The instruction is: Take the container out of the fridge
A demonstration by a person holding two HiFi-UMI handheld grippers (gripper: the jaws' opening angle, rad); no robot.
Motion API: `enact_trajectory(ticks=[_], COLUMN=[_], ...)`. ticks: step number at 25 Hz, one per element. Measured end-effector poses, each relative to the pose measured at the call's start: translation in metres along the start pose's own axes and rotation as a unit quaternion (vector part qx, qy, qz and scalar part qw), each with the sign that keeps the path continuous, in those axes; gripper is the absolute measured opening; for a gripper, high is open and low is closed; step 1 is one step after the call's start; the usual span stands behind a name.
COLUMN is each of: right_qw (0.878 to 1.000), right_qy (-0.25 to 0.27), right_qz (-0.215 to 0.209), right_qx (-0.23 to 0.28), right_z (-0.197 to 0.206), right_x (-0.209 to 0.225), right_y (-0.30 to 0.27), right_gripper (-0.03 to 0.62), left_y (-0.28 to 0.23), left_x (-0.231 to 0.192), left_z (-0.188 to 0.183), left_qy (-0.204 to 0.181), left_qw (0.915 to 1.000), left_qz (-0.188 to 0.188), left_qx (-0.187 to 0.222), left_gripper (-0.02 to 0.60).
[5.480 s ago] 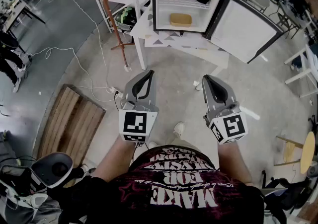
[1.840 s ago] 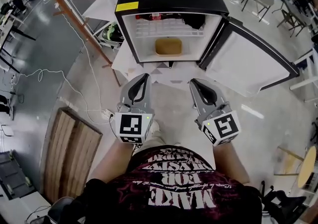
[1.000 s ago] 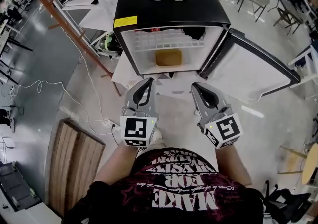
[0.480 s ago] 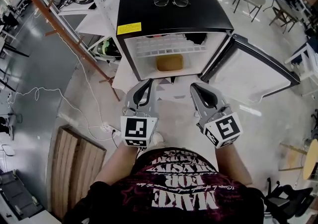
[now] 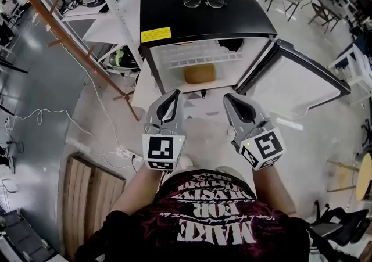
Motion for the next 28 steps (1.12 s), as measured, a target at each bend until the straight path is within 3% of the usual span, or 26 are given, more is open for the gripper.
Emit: enact_trajectory(ticks=[13,28], right_qw=[1.0,1.0], right_qy=[-0.011,-0.011], right_qz=[0.015,-0.022], right_qx=[0.002,0.003], right_z=[-0.006,-0.009], right_x=[-0.002,0.007], right_y=[-0.004,-0.042], right_gripper=[0.028,0.028], left_y=[0.002,-0.003], left_x=[-0.011,-0.03], left_z=[0.006,0.006], left_qy=[0.02,0.019], left_qw=[0.9998,0.9995], left_qz=[0.004,-0.025], left_qx=[-0.001,-0.009], left_gripper=[0.0,0.0])
Point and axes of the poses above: the fingertips, and each gripper's own axes: y backward along the fingers, x to its right, z out of its underside, the point moved 7 cm from there along y, backward along the fingers, and after that the axes turned 8 degrees about -y, right-handed, at the moved point
